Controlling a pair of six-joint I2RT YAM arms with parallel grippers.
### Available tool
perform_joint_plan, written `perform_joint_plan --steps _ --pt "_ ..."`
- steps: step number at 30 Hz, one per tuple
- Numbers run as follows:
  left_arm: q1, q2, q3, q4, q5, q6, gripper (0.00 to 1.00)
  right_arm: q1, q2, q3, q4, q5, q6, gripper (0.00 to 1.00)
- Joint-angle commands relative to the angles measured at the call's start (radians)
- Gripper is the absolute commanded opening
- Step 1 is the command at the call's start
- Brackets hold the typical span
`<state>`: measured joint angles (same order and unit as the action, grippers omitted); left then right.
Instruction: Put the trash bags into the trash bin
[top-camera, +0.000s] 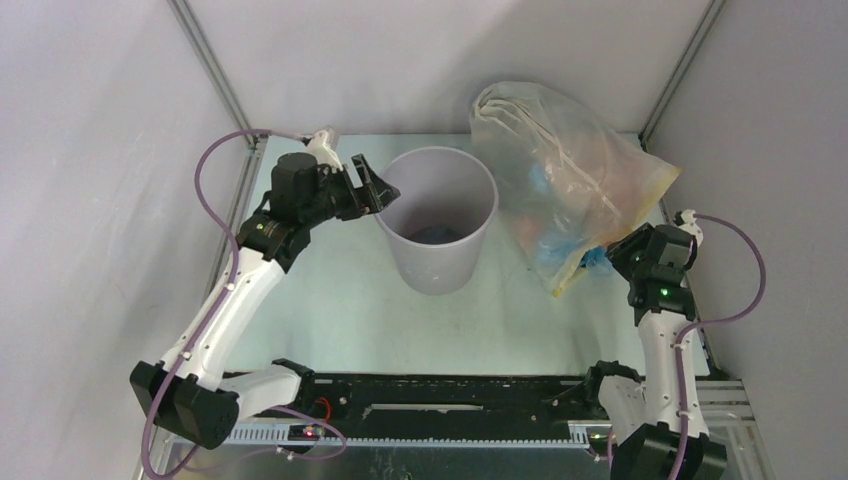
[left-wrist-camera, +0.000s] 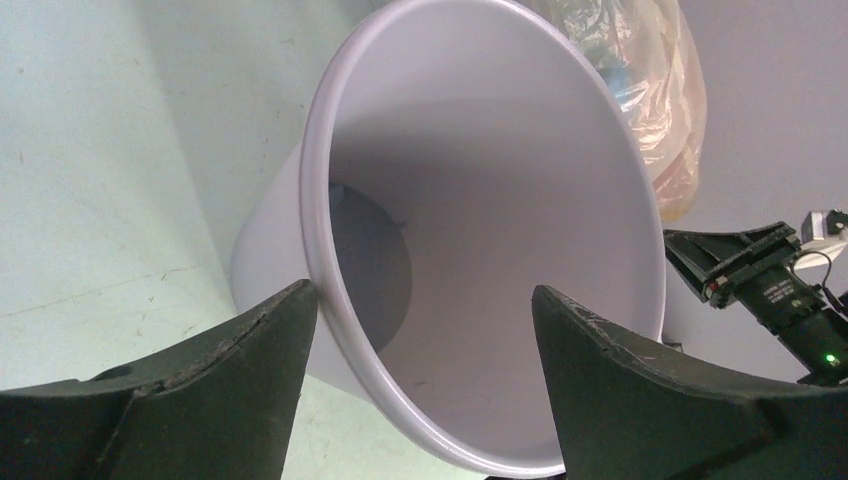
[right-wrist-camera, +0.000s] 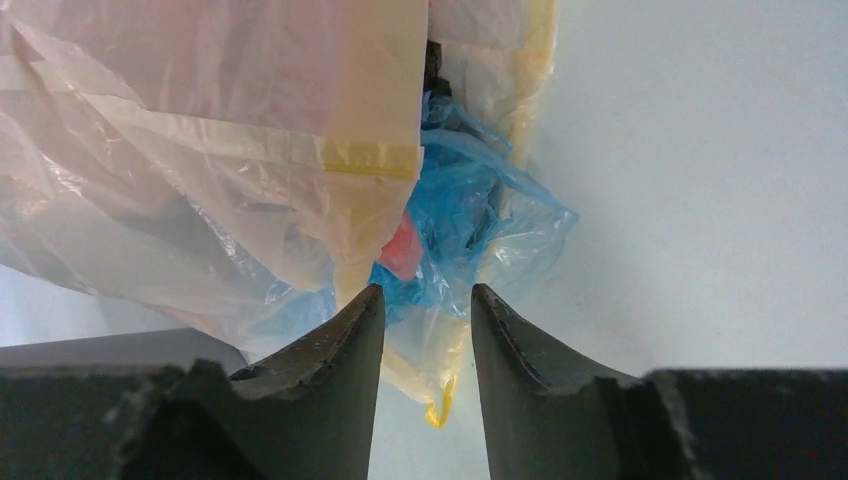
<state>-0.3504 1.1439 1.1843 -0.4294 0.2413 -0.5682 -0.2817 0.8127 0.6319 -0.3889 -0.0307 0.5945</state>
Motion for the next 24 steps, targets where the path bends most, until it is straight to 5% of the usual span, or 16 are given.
perform_joint_plan --steps 1,10,15,19,24 --pt "0.002 -0.035 -0.013 0.006 0.020 -0.003 0.86 -0.002 0.039 -0.006 0.104 -0.053 0.028 0.41" --pt "0.002 -0.034 -0.013 0.003 0.013 0.006 0.86 0.011 0.143 -0.006 0.227 -0.067 0.048 0.42" --pt "0.002 -0.030 -0.005 -0.003 0.009 0.012 0.86 0.017 0.197 0.001 0.283 -0.078 0.057 0.30" --pt "0.002 -0.030 -0.003 -0.008 0.008 0.016 0.86 0.024 0.209 0.025 0.283 -0.094 0.057 0.08" --pt "0.002 -0.027 -0.002 -0.007 0.011 0.009 0.86 0.024 0.140 0.078 0.165 -0.090 0.049 0.00"
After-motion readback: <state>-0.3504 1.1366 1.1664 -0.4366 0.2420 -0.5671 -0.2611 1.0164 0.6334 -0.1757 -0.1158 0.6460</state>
